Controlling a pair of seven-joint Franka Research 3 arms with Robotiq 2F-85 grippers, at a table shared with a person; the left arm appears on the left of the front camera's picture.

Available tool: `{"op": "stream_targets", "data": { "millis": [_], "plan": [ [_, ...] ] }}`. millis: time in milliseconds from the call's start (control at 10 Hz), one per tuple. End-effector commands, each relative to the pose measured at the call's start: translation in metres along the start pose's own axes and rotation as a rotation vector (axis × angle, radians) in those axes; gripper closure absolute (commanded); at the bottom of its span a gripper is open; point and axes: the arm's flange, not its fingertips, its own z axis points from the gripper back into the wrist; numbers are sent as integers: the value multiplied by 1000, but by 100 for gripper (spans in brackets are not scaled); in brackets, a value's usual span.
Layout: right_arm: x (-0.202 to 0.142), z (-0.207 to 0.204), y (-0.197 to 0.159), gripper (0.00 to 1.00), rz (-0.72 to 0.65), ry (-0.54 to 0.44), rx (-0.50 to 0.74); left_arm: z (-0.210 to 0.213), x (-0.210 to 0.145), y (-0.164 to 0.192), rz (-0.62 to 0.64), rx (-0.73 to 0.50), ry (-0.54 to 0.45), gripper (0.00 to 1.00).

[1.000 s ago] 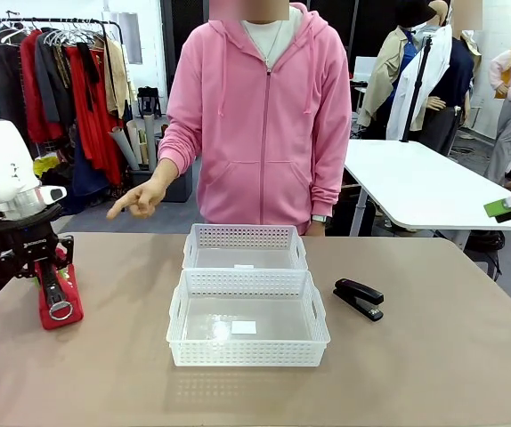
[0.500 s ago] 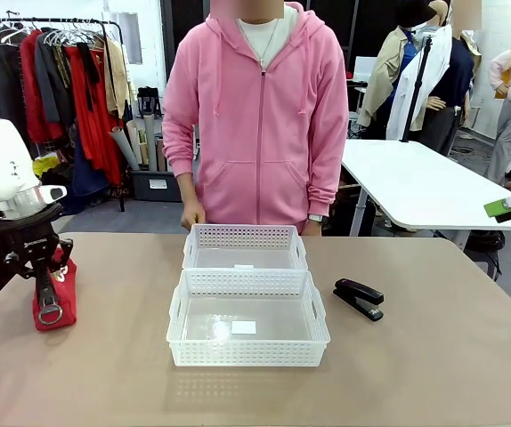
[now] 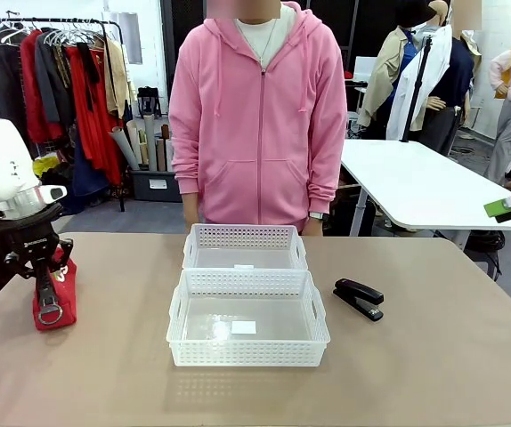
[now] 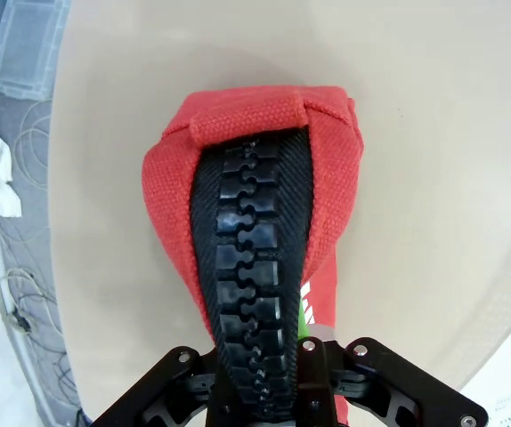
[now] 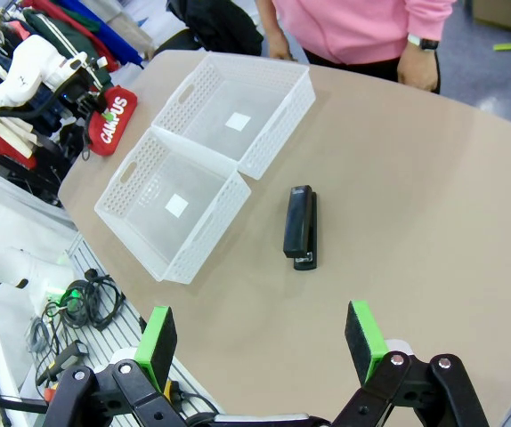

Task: Distribute items into two baskets.
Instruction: Pick up the Pencil pouch that the person points to.

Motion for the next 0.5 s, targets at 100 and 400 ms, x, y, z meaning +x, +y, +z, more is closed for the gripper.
{"op": "stream_targets", "data": {
  "millis": [100, 400],
  "plan": [
    [2, 0, -1, 0, 9, -18, 11, 0, 1, 0, 9, 4, -8, 100],
    [2, 0, -1, 0, 9, -18, 11, 0, 0, 0, 0, 0, 0, 100]
  ]
}}
